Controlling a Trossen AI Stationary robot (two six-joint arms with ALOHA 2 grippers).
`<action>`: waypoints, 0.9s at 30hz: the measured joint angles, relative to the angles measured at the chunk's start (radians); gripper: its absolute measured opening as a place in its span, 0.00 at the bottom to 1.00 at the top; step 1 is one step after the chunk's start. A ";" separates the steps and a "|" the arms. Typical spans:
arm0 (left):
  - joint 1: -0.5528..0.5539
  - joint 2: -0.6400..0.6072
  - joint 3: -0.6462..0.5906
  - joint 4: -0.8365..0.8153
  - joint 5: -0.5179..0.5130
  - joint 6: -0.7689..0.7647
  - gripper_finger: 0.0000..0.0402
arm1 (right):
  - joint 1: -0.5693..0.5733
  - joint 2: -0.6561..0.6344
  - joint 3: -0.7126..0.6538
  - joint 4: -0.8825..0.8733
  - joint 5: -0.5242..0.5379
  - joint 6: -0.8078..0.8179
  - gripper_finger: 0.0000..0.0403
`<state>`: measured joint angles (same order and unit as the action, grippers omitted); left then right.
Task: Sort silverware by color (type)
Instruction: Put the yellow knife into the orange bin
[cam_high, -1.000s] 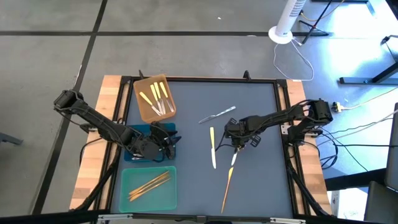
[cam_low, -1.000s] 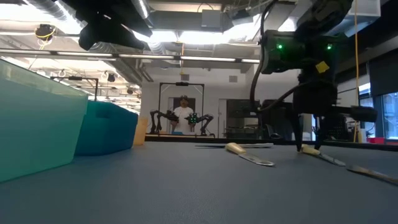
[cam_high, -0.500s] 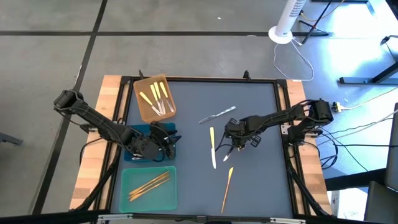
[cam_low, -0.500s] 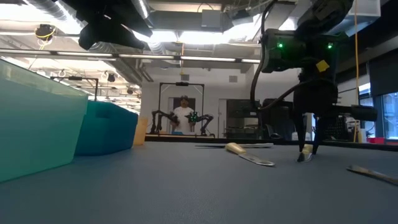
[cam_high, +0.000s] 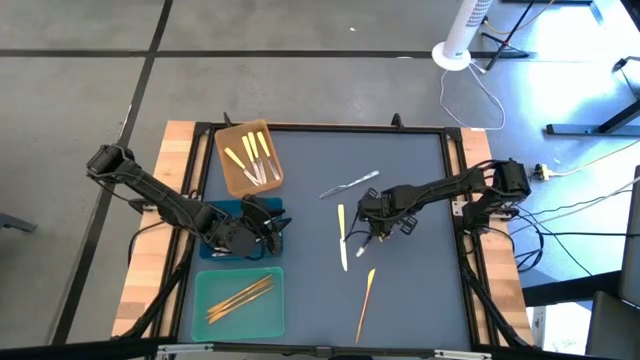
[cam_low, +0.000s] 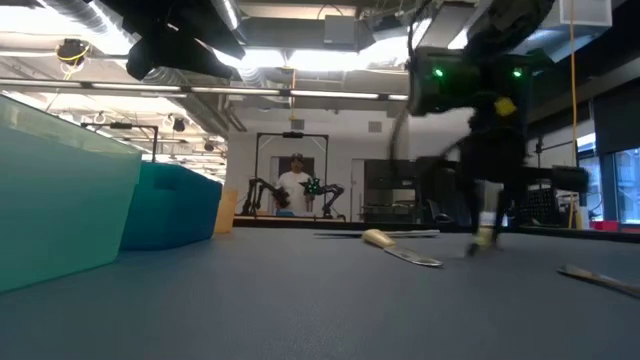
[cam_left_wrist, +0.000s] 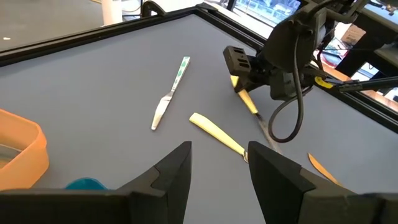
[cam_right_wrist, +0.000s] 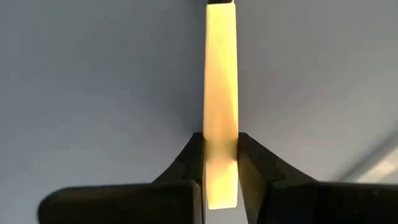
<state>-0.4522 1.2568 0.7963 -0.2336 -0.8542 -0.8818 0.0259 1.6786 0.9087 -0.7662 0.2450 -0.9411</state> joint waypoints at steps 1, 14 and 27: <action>0.000 0.000 0.000 0.000 -0.002 0.000 0.38 | -0.001 0.000 0.012 0.007 0.010 0.001 0.12; 0.001 0.000 0.000 0.006 -0.002 -0.002 0.38 | 0.000 -0.003 0.129 0.005 0.089 0.000 0.12; 0.076 0.000 -0.001 0.073 -0.002 -0.006 0.38 | 0.001 -0.005 0.245 0.108 0.087 -0.022 0.12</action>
<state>-0.3763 1.2568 0.7956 -0.1608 -0.8558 -0.8879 0.0265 1.6733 1.1541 -0.6579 0.3318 -0.9630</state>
